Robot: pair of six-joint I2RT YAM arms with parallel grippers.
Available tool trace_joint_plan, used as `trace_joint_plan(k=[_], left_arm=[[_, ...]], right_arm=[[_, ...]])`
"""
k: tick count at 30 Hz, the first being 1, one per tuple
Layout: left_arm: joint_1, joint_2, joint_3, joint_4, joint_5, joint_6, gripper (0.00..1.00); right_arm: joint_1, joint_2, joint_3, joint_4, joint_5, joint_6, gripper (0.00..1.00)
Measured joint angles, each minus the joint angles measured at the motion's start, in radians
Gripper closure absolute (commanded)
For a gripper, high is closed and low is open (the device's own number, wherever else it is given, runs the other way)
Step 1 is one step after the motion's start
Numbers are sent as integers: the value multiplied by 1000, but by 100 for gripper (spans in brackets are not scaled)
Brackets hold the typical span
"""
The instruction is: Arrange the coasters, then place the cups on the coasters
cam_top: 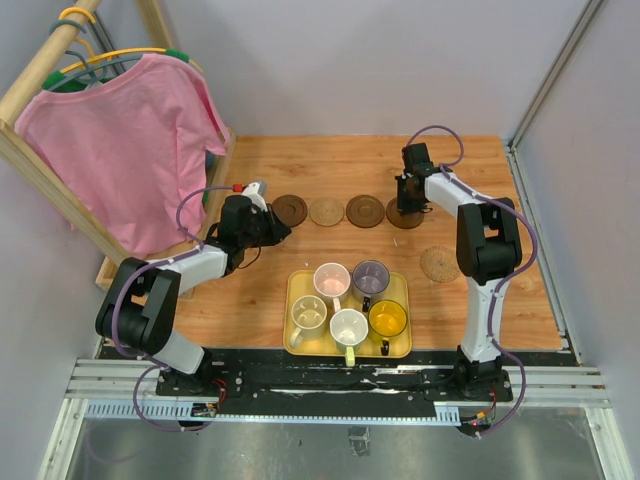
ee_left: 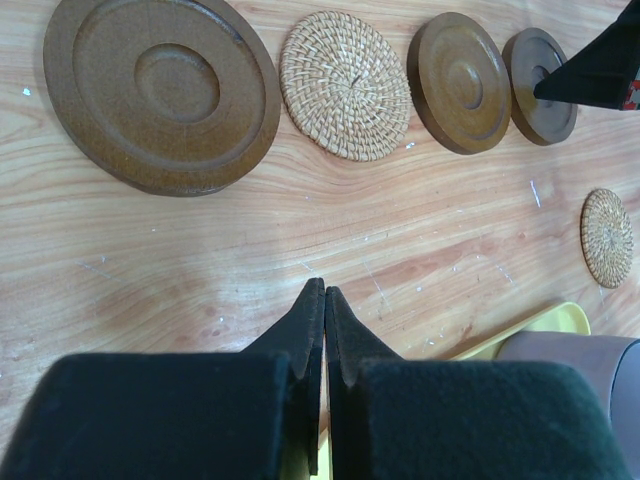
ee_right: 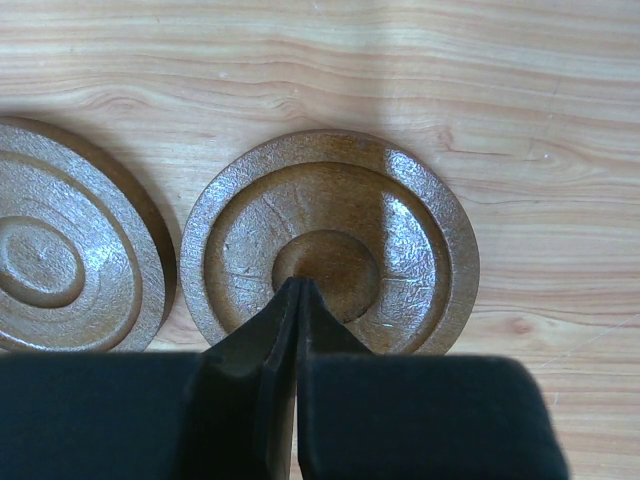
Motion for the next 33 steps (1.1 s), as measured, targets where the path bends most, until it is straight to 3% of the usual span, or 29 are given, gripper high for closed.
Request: trace_joint_plan(k=[13,19,24,27,30,33], left_arm=[[0,2,0,0,0,0,99],[0,3,0,0,0,1,99],[0,3,0,0,0,1,99],[0,3,0,0,0,1,99],[0,2,0,0,0,1,99],[0,-3,-4,0,-2,6,99]], right_arm=[[0,-1,9,-18,12,-2,99],[2,-4,108,-106,33,-31,99],[2,-81,129,-127,51,-38,98],[2,-173,68,-125,78,-33,94],[2,-282,-58,-123,116,-13,81],[2,-383,-227,-121,164,13,79]])
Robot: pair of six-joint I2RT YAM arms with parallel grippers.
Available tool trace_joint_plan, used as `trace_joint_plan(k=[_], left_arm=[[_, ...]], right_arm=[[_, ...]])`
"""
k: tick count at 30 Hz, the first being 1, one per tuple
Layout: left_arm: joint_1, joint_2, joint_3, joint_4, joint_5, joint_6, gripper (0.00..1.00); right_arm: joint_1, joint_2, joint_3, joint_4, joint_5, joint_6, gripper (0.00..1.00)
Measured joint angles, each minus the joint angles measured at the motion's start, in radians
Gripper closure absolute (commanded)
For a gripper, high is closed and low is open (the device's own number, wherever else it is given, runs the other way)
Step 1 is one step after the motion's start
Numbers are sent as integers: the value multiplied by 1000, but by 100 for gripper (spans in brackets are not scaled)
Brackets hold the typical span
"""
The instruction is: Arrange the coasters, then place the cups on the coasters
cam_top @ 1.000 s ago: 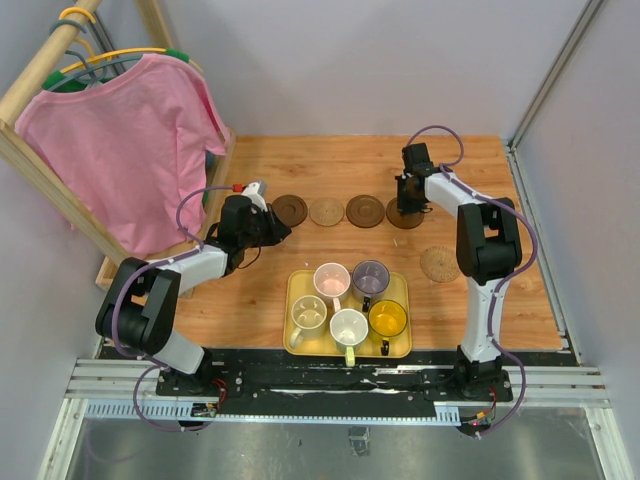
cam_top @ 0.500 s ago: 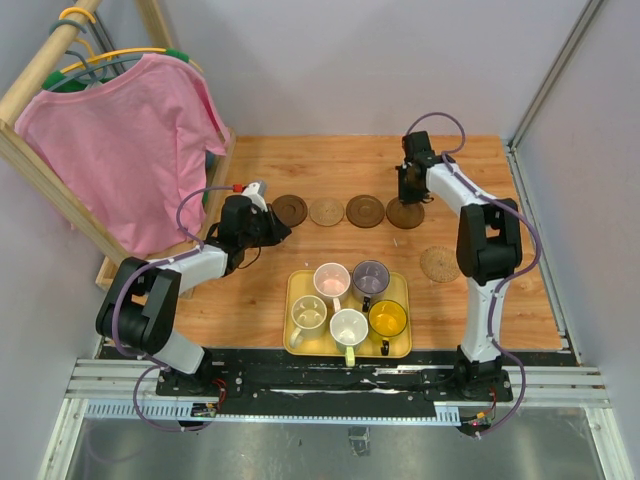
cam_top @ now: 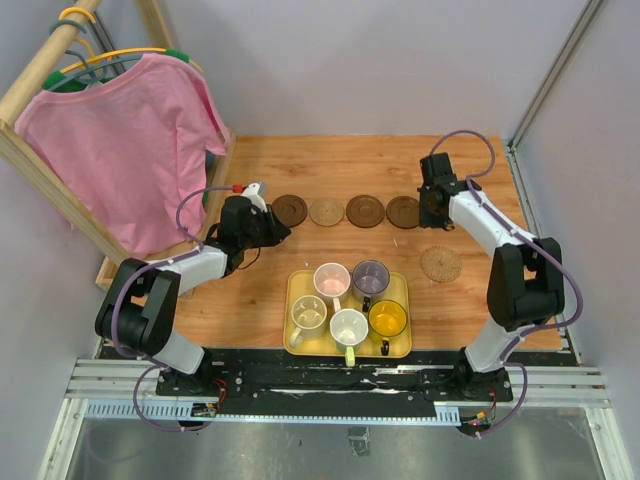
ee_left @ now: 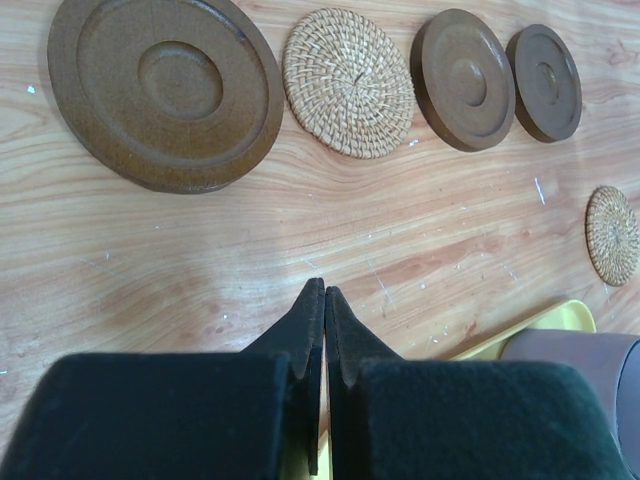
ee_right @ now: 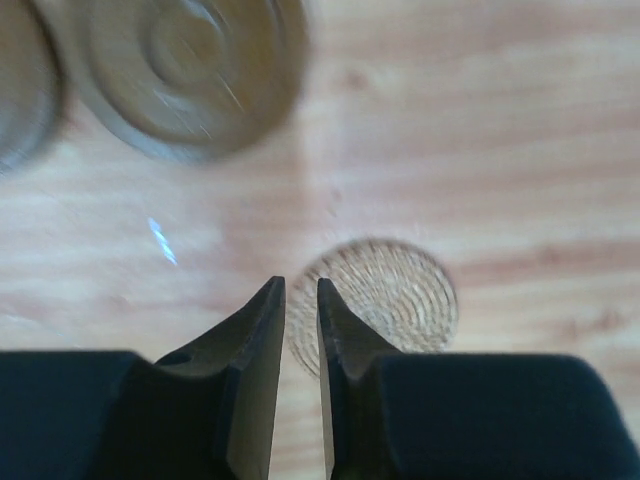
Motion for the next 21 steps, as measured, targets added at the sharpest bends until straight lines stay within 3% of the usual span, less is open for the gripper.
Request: trace_joint_plan(k=[6,11,21], left_arm=[[0,-3,-8,0,-3,5,97],[0,-3,-8,4,1,5,97],[0,-3,-8,3,2,5,96]], right_arm=[[-2,-148,-242,-32,88,51,80],[-6,-237,-314,-64,130,99,78],[-50,-143,-391,-34,62,144,76]])
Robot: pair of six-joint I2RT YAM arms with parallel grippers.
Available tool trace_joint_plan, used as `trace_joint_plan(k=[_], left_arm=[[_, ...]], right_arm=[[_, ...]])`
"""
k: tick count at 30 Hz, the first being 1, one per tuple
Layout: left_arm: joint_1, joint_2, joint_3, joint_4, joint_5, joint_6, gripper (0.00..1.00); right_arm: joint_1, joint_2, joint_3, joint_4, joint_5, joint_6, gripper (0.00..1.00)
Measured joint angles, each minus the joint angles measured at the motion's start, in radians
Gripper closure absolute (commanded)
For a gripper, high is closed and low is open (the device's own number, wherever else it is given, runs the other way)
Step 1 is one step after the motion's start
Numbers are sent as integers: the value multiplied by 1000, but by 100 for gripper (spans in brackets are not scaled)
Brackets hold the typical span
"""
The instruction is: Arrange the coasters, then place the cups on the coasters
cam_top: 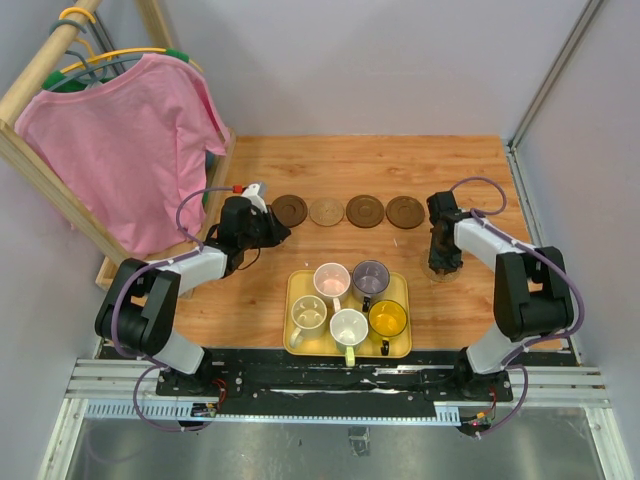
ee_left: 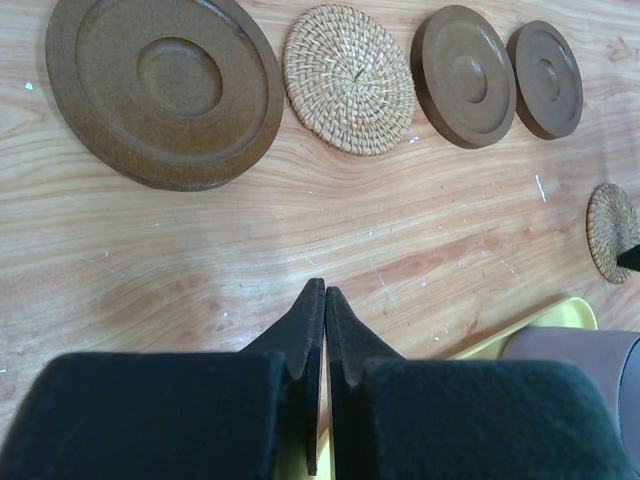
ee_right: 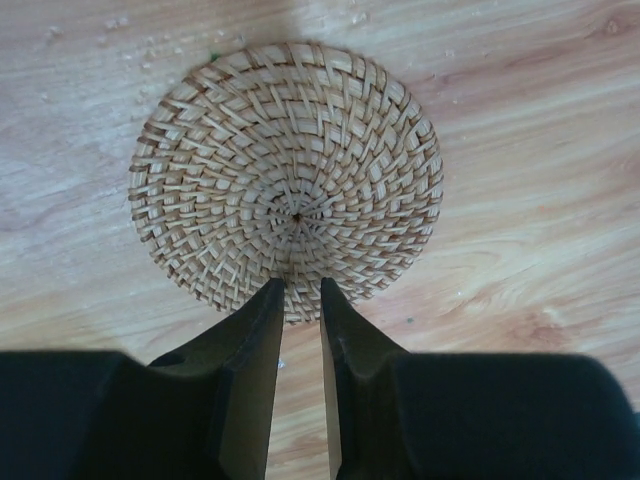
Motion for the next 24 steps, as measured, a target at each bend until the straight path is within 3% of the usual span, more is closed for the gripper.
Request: trace_joint_plan(k=[8,24], left_arm=[[0,0,0,-1,-6,0,96],[0,0,-1,-2,-21,0,96]], right_arm=[[-26,127,101,-1,-25,1,76],[-150,447,534,-14,-51,-3,76]])
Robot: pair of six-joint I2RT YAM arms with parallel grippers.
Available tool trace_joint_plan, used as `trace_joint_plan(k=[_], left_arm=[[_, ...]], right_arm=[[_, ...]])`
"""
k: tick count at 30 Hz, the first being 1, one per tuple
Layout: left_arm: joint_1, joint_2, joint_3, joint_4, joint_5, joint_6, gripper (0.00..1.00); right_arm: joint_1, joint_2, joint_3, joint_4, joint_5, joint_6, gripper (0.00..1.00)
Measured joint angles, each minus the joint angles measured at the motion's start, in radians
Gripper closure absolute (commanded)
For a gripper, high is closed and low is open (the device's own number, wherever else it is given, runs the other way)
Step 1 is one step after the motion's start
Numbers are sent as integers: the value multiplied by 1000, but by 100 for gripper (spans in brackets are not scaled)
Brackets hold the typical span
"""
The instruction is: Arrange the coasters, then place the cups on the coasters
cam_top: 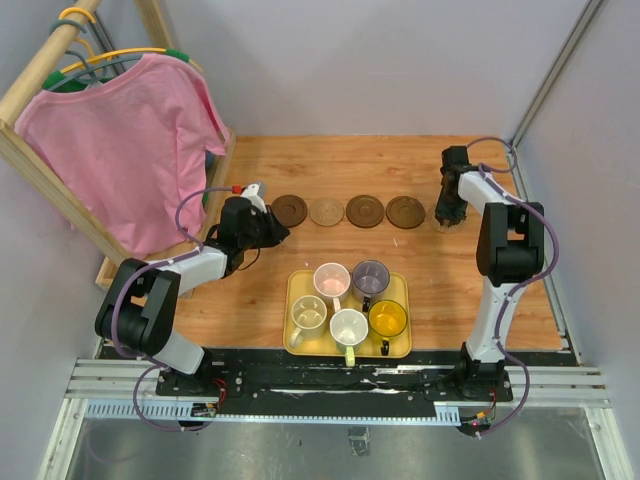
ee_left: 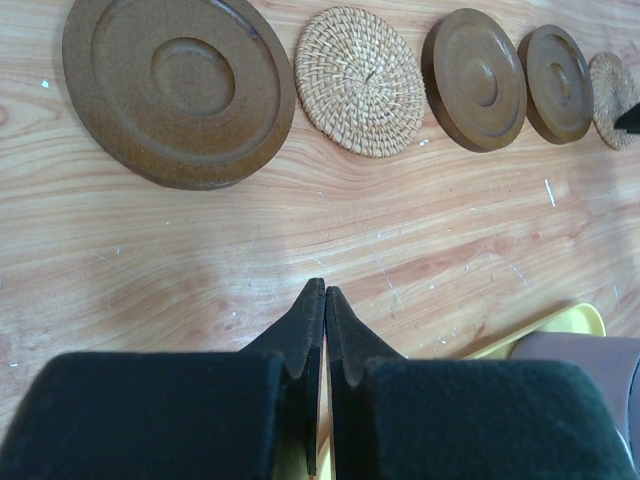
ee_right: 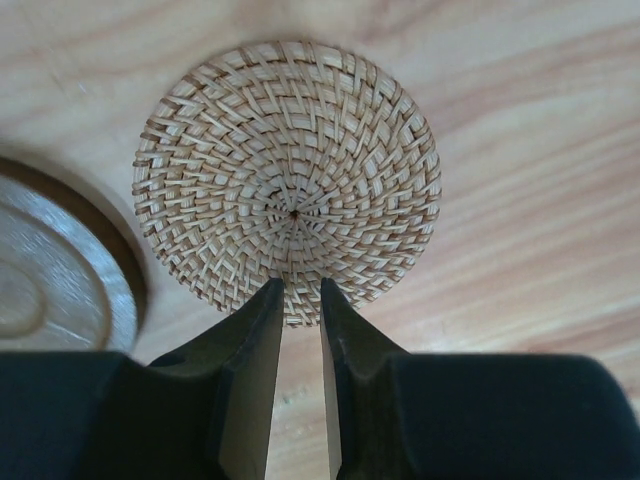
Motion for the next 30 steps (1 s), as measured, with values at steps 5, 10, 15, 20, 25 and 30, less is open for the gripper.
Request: trace_joint_plan(k=[5,10,15,20,25,30], left_arm=[[0,0,-2,0,-1,0,96],[0,0,-2,0,-1,0,96],[0,0,-2,0,0,0,96],[0,0,-2,0,0,0,96],[0,1,-2,0,0,0,96],[0,1,-2,0,0,0,96]], right_arm=[[0,68,104,-15,0,-5,76],[0,82,125,-18,0,-5,76],[0,81,125,-18,4,-4,76],[0,79,123,-18,8,-4,76],[0,71,114,-13,8,-4,76],[0,57,97,-8,7,-4,75]])
